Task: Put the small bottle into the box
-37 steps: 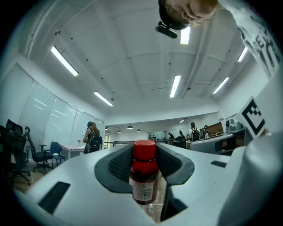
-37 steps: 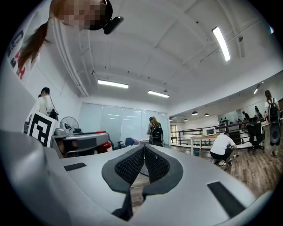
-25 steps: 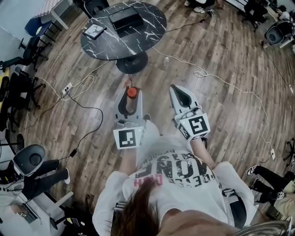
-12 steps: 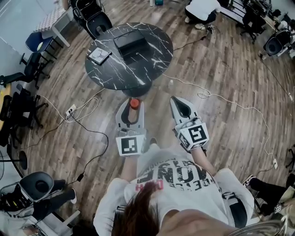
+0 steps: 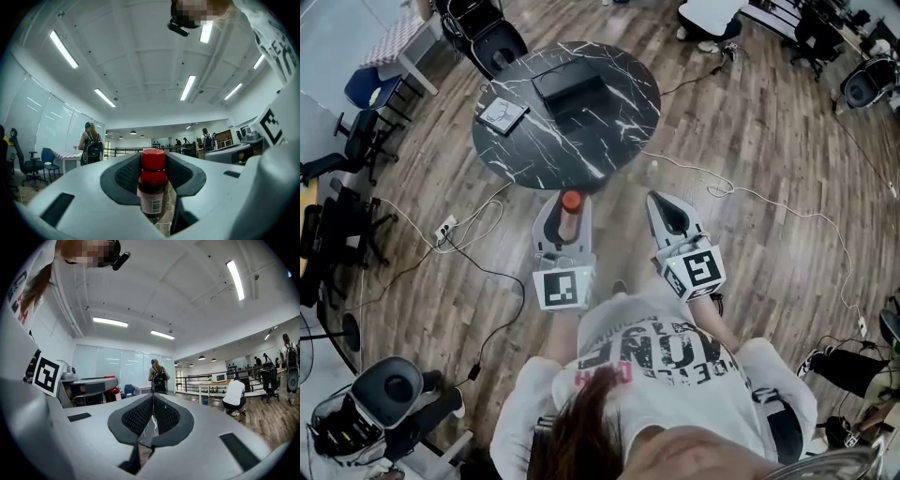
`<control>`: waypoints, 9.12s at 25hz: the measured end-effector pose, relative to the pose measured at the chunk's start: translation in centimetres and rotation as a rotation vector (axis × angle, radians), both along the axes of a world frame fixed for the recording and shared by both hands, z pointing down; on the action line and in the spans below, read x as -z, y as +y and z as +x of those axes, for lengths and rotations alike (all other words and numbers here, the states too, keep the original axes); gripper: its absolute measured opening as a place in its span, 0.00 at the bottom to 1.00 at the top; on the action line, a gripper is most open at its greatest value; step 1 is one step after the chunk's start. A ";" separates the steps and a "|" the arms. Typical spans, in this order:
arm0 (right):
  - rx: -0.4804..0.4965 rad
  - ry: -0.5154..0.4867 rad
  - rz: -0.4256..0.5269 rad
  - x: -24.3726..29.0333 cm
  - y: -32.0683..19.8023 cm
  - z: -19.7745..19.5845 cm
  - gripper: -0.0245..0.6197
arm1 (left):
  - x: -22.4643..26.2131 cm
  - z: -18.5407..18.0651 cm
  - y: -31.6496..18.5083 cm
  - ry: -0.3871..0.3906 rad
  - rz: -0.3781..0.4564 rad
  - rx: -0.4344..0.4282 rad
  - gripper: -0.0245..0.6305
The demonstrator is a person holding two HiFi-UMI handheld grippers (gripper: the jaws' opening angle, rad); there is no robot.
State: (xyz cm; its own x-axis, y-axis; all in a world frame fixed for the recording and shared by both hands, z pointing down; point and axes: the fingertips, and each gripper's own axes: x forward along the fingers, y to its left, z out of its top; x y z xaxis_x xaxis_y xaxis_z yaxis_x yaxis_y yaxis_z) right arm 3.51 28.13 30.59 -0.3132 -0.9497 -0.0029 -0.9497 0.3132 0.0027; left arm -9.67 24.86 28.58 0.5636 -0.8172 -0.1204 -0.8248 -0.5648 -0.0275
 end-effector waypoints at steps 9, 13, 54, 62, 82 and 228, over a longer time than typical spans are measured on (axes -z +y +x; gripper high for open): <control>-0.008 -0.014 0.004 0.0 -1.8 0.6 0.04 | -0.1 0.1 -1.7 0.008 0.004 0.012 0.26; 0.021 -0.031 0.000 -0.7 -3.3 0.7 0.04 | -1.0 0.7 -2.5 0.000 -0.020 0.020 0.26; 0.266 -0.033 -0.043 -1.5 -25.2 11.9 0.04 | -0.7 10.3 -21.3 -0.006 -0.015 0.286 0.26; 0.267 -0.035 -0.067 -1.8 -30.7 10.3 0.04 | -0.3 8.7 -26.7 0.009 -0.020 0.283 0.26; 0.205 -0.015 -0.109 -3.2 -43.2 3.7 0.04 | -2.4 2.7 -40.4 0.031 -0.087 0.203 0.26; 0.226 -0.061 -0.402 -18.1 -53.0 3.6 0.04 | -26.1 8.6 -51.7 -0.077 -0.445 0.139 0.26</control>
State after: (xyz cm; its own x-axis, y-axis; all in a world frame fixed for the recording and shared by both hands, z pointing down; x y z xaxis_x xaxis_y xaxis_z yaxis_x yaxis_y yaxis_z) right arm 7.16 -24.91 48.73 -0.5227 -0.7872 0.3272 -0.8524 0.4768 -0.2147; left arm -1.03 -26.86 54.67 0.4387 -0.8483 0.2966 -0.8985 -0.4197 0.1287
